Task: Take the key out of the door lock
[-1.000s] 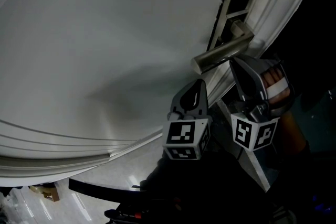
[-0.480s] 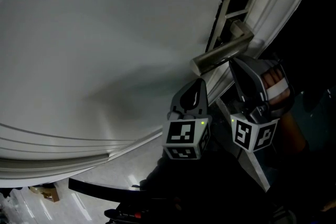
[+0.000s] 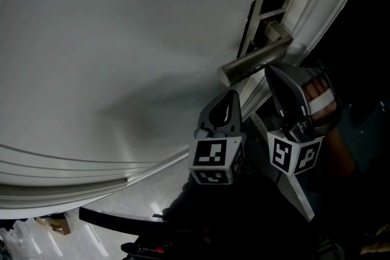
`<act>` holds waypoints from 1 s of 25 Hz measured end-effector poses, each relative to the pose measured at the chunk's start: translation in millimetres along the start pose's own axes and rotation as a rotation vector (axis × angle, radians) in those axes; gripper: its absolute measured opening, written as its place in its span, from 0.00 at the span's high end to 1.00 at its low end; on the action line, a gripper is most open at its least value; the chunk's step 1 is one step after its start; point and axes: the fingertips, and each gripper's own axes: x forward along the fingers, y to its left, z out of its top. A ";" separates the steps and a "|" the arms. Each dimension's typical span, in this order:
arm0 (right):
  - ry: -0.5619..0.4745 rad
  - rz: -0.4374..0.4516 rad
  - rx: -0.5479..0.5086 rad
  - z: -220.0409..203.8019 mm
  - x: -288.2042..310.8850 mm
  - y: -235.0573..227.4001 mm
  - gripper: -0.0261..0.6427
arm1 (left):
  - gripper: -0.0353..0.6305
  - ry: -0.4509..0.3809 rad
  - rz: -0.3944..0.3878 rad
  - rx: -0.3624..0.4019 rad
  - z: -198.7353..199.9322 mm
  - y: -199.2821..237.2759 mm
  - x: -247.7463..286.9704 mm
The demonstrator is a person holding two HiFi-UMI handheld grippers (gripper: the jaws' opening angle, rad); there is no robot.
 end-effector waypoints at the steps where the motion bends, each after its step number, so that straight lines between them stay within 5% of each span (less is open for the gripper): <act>1: 0.000 0.001 -0.001 0.1 -0.1 0.0 0.94 | 0.95 -0.001 0.001 0.000 0.5 0.3 -0.3; 25: 0.004 0.002 -0.006 -0.3 -1.3 0.8 0.94 | 0.95 0.000 0.005 -0.003 0.0 2.0 -2.0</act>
